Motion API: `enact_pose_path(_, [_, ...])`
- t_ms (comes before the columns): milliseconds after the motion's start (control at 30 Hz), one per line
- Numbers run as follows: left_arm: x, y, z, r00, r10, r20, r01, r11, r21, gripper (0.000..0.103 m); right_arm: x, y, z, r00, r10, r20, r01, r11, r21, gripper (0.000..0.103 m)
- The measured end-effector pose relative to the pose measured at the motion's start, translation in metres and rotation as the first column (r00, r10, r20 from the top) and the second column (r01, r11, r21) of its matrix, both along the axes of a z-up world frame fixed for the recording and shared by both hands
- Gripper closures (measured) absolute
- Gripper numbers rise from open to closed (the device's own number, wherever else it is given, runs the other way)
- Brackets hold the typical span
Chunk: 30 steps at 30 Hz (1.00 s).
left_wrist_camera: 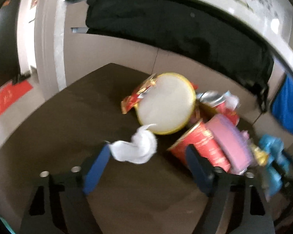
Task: Collect trash
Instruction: 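Grasp the white tissue with the left tool while the right tool grasps the yellow-pink snack bag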
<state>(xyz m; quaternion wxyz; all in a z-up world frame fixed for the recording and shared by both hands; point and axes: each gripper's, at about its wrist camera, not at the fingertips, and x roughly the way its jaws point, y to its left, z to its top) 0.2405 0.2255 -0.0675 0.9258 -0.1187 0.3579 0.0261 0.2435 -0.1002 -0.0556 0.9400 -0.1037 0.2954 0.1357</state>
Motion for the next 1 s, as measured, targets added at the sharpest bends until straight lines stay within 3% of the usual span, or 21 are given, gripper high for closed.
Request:
enact_pose_path(133, [0.014, -0.003, -0.015, 0.995, -0.083, -0.056, 0.086, 0.994, 0.063, 0.034, 0.003, 0.006, 0.0, 1.0, 0.023, -0.002, -0.023, 1.0, 0.006, 0.022])
enact_pose_path(233, [0.026, -0.005, -0.023, 0.992, -0.09, -0.092, 0.098, 0.991, 0.087, 0.055, 0.008, 0.009, 0.002, 0.999, 0.035, -0.015, -0.035, 0.999, 0.014, 0.025])
enact_pose_path(300, [0.035, -0.004, -0.027, 0.989, -0.086, -0.117, 0.095, 0.993, 0.071, 0.084, 0.013, 0.01, 0.005, 0.998, 0.045, -0.034, -0.044, 0.999, 0.032, 0.027])
enact_pose_path(400, [0.033, 0.002, -0.025, 0.993, -0.064, -0.097, 0.068, 0.997, 0.035, 0.094, 0.02, 0.01, 0.008, 0.998, 0.052, -0.043, -0.05, 0.998, 0.043, 0.028])
enact_pose_path(667, [-0.008, -0.011, 0.018, 0.995, -0.085, 0.053, 0.084, 0.996, 0.021, 0.094, 0.073, 0.024, -0.008, 0.976, 0.127, -0.176, -0.117, 0.991, 0.066, 0.028])
enact_pose_path(800, [-0.018, -0.023, 0.035, 0.99, -0.106, 0.098, 0.1, 0.993, 0.064, 0.094, 0.1, 0.03, -0.033, 0.954, 0.106, -0.28, -0.09, 0.994, 0.067, 0.037])
enact_pose_path(867, [-0.023, -0.02, 0.039, 0.99, -0.099, 0.103, 0.092, 0.993, 0.07, 0.094, 0.106, 0.031, -0.043, 0.938, 0.086, -0.335, -0.07, 0.996, 0.062, 0.053])
enact_pose_path(933, [-0.028, -0.007, 0.041, 0.992, -0.07, 0.104, 0.067, 0.997, 0.037, 0.092, 0.101, 0.028, -0.041, 0.947, 0.067, -0.313, -0.054, 0.997, 0.05, 0.068])
enact_pose_path(967, [-0.03, -0.003, 0.04, 0.993, -0.056, 0.105, 0.054, 0.998, 0.024, 0.086, 0.098, 0.025, -0.037, 0.947, 0.074, -0.311, -0.057, 0.996, 0.063, 0.073])
enact_pose_path(1000, [-0.033, 0.004, 0.038, 0.994, -0.035, 0.108, 0.034, 0.999, 0.011, 0.072, 0.095, 0.021, -0.033, 0.948, 0.086, -0.306, -0.061, 0.994, 0.091, 0.075])
